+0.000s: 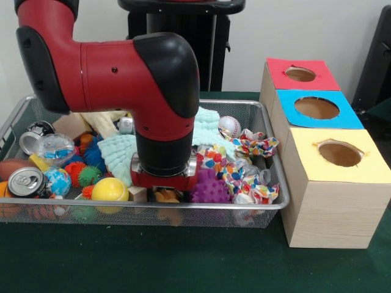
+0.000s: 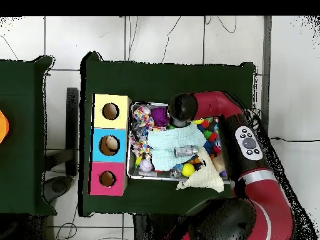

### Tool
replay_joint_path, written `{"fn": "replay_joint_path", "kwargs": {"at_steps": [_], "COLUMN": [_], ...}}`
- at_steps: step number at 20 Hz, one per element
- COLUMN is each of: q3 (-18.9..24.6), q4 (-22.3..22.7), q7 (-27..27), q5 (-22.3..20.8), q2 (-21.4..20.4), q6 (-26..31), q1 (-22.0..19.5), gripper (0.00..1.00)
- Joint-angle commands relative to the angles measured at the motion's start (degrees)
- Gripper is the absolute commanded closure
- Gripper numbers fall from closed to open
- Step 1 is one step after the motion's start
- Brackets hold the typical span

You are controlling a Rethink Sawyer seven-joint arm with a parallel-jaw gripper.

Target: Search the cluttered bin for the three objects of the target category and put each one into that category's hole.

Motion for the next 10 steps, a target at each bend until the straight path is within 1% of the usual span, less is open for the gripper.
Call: {"fn": "replay_joint_path", "kwargs": {"at_steps": [1,3,10], "q3": [1.11,1.23,1.27], "q4": [0.09,0.24,-0.82], "q7": [-11.15,-11.49,-12.12], "q5": [-1.27,-1.12,-1.26], "q2": [2.79,2.74,4.53], "q6": [-2.64,-2.55,-2.64], "q1": [1.11,1.05,1.01], "gripper": [0.00,0.00,0.00]}}
